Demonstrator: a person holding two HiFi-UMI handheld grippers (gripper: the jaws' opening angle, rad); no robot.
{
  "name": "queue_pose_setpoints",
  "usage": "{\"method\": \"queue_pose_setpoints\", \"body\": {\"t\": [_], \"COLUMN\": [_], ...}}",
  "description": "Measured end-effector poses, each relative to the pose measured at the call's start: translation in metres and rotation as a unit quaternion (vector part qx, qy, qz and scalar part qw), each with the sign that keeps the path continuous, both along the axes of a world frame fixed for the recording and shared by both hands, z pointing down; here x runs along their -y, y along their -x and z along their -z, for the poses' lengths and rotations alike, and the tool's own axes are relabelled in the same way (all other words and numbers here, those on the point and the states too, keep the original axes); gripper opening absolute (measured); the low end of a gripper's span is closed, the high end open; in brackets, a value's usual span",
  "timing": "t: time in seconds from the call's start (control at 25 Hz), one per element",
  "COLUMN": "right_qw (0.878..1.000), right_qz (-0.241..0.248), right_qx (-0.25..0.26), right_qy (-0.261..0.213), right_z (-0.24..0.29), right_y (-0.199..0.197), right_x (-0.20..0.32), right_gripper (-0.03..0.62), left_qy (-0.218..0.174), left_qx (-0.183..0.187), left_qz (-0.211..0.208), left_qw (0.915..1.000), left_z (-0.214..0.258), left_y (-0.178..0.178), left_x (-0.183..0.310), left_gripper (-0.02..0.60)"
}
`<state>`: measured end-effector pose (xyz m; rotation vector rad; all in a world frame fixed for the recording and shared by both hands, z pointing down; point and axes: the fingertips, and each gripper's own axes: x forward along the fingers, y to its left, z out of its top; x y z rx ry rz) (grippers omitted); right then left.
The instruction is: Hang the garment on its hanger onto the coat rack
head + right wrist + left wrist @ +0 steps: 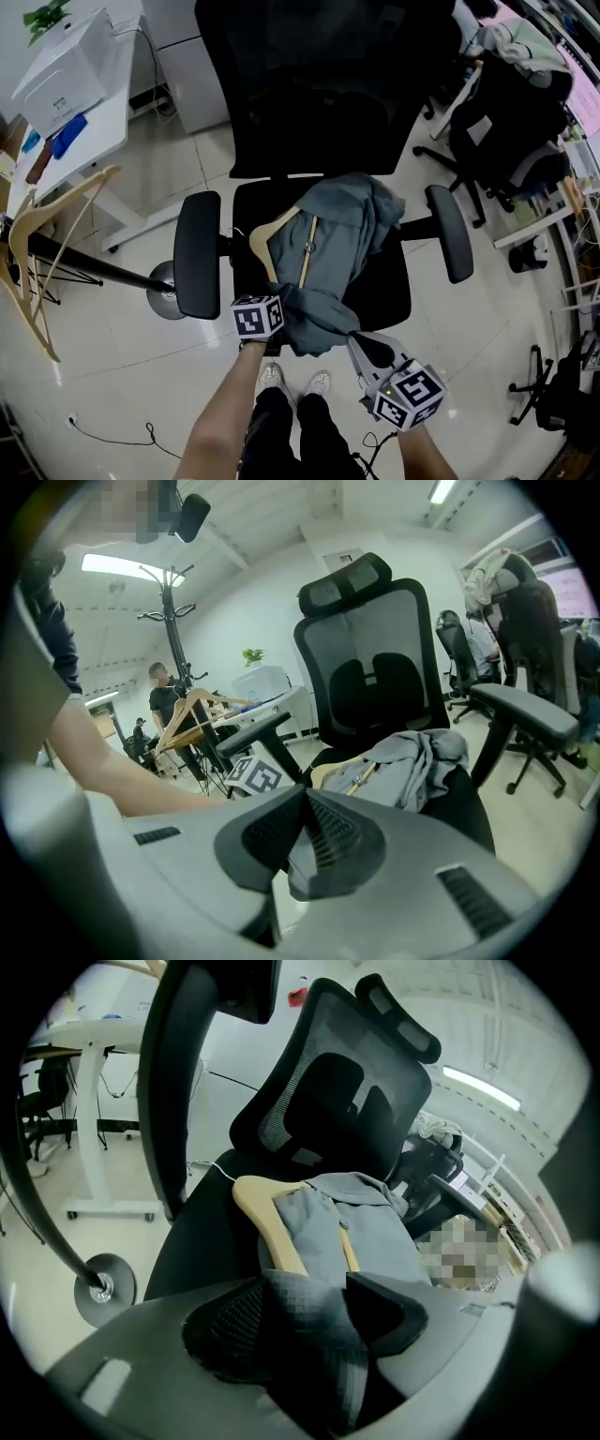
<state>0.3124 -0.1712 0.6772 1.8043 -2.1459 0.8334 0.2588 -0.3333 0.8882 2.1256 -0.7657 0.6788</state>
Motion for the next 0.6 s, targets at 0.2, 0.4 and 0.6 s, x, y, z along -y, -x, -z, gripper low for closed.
{"method": "queue_pose_setpoints", "body": {"t": [0.2, 0.4, 0.6], "right_qw": [1.0, 0.999, 0.999], "right_qz": [-0.017, -0.034, -0.041], "right_qx": [0.008, 0.013, 0.017], "right_qy": [0.012, 0.014, 0.014], "right_z": [-0.011, -0.014, -0.016], "right_y": [-0.008, -0.019, -0.027], "right_x": [-0.007, -0.011, -0.012], "right_gripper": [0.0, 0.0, 0.0], "left_qy": [0.04, 0.035, 0.012], "left_qx": [0.018, 0.058, 0.058], "left_qz": [-0.02, -0.027, 0.0], "left_qw": [0.9988, 0.9974, 0.9982], "left_z": [-0.012, -0.017, -0.01], "left_y": [-0.026, -0.031, -0.027], "left_x": [0.003, 0.01, 0.017], "left_gripper": [0.276, 0.259, 0.154]}}
